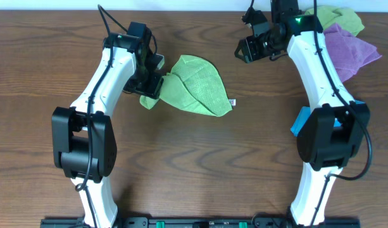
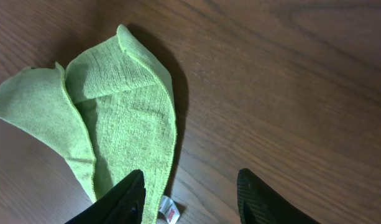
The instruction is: Fold the cloth
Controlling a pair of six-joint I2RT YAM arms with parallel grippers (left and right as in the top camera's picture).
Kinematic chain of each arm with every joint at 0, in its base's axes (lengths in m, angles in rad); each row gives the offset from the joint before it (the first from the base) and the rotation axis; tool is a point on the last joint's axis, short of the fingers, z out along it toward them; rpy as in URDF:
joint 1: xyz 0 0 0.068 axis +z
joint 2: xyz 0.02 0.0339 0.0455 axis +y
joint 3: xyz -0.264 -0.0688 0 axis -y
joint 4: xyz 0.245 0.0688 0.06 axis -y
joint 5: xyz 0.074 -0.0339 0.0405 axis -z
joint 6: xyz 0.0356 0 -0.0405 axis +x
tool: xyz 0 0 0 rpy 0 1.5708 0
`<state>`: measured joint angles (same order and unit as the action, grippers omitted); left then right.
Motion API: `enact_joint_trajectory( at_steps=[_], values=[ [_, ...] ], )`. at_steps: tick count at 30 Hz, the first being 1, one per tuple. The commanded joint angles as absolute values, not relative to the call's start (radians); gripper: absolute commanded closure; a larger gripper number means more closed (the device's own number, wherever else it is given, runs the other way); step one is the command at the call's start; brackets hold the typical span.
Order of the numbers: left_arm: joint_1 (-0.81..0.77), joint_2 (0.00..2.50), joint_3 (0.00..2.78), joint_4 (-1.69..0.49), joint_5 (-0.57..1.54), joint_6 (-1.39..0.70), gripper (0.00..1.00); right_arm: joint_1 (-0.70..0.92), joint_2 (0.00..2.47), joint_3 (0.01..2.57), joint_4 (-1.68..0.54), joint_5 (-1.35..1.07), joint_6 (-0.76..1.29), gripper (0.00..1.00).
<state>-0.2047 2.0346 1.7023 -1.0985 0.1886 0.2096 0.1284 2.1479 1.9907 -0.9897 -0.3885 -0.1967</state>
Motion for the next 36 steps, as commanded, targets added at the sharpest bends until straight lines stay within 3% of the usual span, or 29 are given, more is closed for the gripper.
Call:
enact_joint_trajectory(
  at_steps=[1,5,11,18,26,36],
  values=[
    [-0.204,2.027,1.714,-1.081,0.268,0.213,0.35,0.133,2.153,2.000,-0.989,-0.393,-0.211,0.52],
    [-0.206,2.027,1.714,-0.963,0.356,0.213,0.32,0.142,2.155,2.000,-0.983,-0.393,-0.211,0.53],
    [-0.224,2.042,1.709,-0.780,0.375,0.213,0.12,0.145,2.155,2.000,-0.971,-0.393,-0.211,0.56],
    [-0.266,2.119,1.708,-0.643,0.375,0.212,0.10,0.145,2.155,2.000,-0.968,-0.393,-0.211,0.57],
    [-0.301,2.184,1.708,-0.684,0.350,0.210,0.41,0.143,2.155,2.000,-0.967,-0.392,-0.211,0.57],
    [-0.301,2.181,1.708,-0.792,0.252,0.205,0.70,0.143,2.155,2.000,-0.949,-0.393,-0.211,0.57]
  ],
)
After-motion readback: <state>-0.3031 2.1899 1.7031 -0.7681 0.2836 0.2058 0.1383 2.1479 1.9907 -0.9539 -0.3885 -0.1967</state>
